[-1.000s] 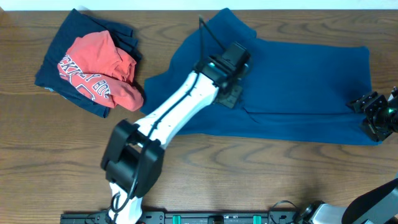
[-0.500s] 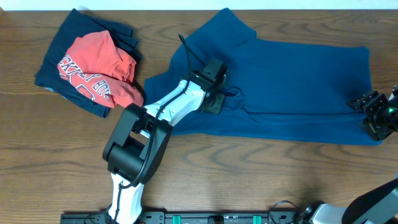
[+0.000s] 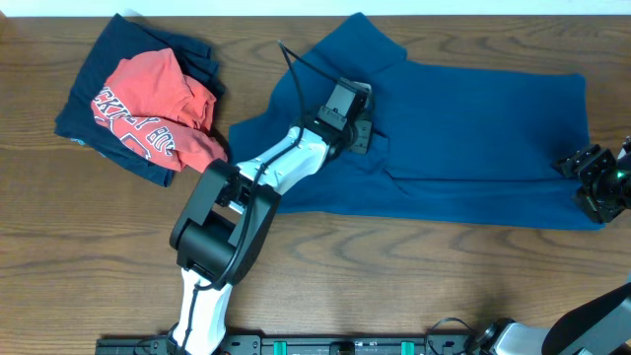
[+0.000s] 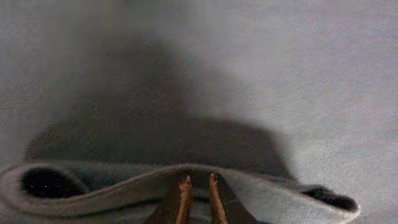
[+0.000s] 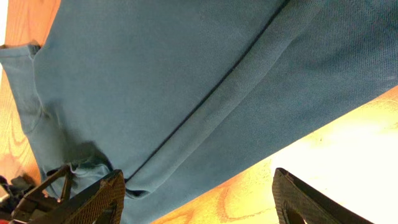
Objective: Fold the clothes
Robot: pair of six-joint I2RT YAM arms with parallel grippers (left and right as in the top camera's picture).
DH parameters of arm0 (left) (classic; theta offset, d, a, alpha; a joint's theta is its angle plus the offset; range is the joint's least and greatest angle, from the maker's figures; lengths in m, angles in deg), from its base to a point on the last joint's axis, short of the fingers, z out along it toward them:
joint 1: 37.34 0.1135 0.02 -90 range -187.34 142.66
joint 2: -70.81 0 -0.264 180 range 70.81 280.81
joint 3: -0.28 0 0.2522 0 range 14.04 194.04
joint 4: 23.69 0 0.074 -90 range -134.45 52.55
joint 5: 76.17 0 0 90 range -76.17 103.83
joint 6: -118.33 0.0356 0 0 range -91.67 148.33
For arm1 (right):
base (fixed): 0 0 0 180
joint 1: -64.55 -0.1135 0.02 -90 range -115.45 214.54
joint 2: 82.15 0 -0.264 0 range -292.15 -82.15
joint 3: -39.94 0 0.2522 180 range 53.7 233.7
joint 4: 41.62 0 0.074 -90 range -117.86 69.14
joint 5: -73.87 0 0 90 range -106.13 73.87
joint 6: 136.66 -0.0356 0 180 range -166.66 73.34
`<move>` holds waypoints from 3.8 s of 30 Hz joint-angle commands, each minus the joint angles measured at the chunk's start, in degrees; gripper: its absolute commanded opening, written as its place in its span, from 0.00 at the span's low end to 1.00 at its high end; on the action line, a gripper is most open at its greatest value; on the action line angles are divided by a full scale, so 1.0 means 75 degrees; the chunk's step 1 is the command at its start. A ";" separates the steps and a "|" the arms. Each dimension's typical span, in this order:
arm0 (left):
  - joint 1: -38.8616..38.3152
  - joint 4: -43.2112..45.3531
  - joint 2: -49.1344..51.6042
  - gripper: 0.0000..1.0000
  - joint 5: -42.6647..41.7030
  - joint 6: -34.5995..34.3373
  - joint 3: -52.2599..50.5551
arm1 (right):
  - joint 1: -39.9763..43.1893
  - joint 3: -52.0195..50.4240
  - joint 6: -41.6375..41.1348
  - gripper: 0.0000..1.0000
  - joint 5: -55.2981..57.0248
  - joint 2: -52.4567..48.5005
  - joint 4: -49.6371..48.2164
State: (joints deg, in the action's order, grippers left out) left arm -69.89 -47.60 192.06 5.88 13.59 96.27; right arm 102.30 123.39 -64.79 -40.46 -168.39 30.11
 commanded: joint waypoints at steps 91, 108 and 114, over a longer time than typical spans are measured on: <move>0.1218 -0.5435 -0.1081 0.35 -0.0003 0.0469 0.0052 | -0.6921 0.0090 0.2961 0.42 0.1903 -0.3264 -0.2538; 0.1218 -0.5356 -0.1081 0.44 0.0003 0.0472 0.0052 | -0.7522 0.0099 0.2932 0.26 0.2731 -0.3112 -0.2361; 0.1218 -0.5316 -0.1081 0.47 0.0003 0.0472 0.0052 | -0.7530 0.0099 0.3107 0.25 0.1775 -0.2984 -0.2157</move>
State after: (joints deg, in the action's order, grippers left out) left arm -61.02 -87.49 184.91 5.20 17.61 95.49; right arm 46.00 123.80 -43.02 -22.67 -192.65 13.63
